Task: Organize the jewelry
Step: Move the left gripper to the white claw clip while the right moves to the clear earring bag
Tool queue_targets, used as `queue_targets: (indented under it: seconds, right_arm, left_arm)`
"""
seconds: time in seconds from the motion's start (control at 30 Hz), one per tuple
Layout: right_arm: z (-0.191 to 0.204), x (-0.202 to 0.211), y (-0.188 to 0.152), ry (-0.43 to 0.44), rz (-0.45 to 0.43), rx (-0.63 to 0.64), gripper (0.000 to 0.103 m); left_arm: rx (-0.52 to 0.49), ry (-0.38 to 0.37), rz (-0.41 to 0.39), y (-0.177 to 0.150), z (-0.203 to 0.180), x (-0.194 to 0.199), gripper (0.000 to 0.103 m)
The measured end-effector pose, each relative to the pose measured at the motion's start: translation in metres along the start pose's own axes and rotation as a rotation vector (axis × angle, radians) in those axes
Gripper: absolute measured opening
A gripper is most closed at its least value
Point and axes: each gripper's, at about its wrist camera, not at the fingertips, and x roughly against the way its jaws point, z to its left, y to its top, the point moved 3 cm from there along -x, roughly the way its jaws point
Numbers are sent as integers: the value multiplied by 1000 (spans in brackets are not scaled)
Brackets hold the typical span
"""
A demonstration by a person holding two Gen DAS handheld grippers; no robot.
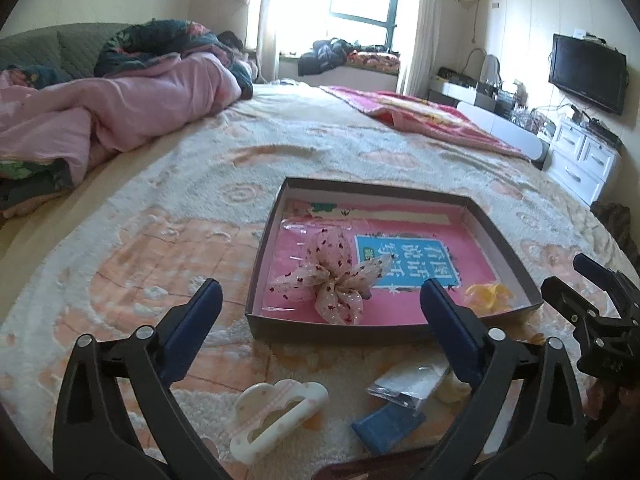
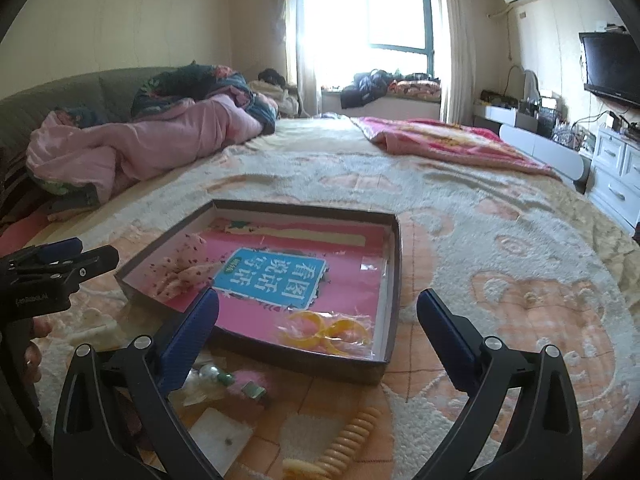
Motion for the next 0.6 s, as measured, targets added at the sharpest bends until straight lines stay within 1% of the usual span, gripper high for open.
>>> queue_targets:
  seconds: [0.23, 0.37, 0.6]
  right_arm:
    - [3, 26, 3, 12, -51, 11, 96]
    - [9, 35, 1, 23, -63, 26, 96]
    - [22, 47, -9, 47, -62, 53, 96]
  left_arm:
    - [23, 9, -44, -4, 4, 26, 91]
    - [42, 5, -54, -8, 7, 37, 91]
    - [40, 32, -76, -15, 13, 53, 91]
